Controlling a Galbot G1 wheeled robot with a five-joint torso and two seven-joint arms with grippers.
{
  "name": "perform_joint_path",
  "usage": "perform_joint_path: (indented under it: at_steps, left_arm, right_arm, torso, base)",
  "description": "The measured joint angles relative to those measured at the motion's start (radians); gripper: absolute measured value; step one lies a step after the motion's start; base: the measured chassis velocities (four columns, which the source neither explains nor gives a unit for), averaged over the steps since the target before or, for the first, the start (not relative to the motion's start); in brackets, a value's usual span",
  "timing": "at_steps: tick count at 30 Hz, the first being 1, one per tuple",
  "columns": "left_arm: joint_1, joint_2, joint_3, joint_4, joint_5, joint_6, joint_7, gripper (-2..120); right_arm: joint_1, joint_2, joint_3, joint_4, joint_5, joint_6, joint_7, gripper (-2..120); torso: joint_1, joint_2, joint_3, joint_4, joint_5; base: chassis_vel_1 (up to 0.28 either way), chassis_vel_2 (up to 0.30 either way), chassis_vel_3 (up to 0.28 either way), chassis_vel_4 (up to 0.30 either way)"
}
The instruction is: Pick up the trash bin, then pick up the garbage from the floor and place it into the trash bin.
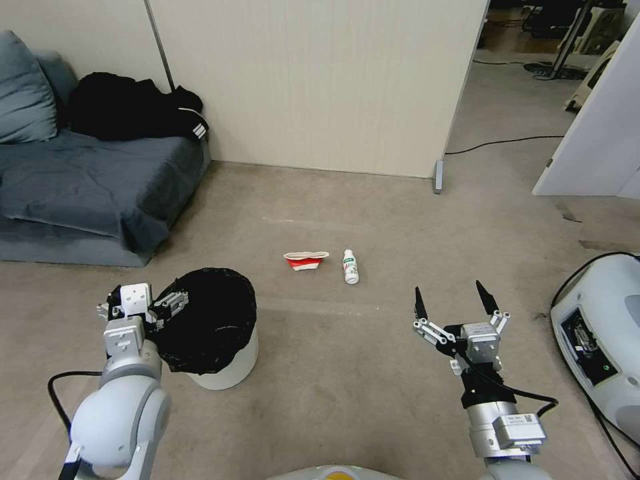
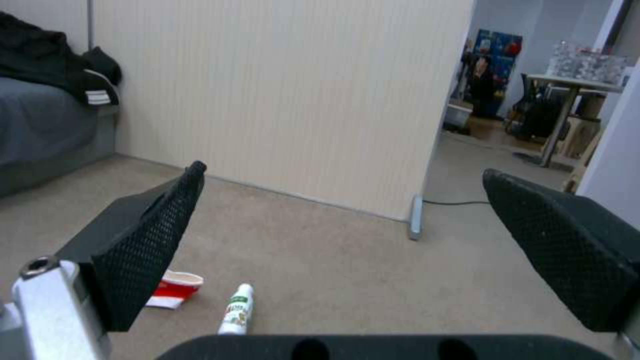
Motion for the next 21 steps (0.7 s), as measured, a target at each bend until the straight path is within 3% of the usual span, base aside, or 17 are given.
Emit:
perform_joint_path:
  at_steps: [13,21]
  left_arm:
    - [-0.022,-0.002,0.001,0.082,-0.103,0.107,-0.043,97]
    - [-0.035,-0.008,-0.013,0.110,-0.136,0.125,-0.076,97]
  right_arm:
    - [-0.001,0.000,-0.007,-0.008,-0.006,0.000,-0.002,100]
    - [-0.006,0.000,-0.011,-0.009,-0.010,0.003,-0.003,100]
  torso:
    - [0.000,0.000,0.000,0.0000,0.0001]
    - [0.000,0.000,0.000,0.0000,0.0001]
  base:
    - [0.000,0.000,0.000,0.000]
    - [0.000,0.000,0.000,0.000]
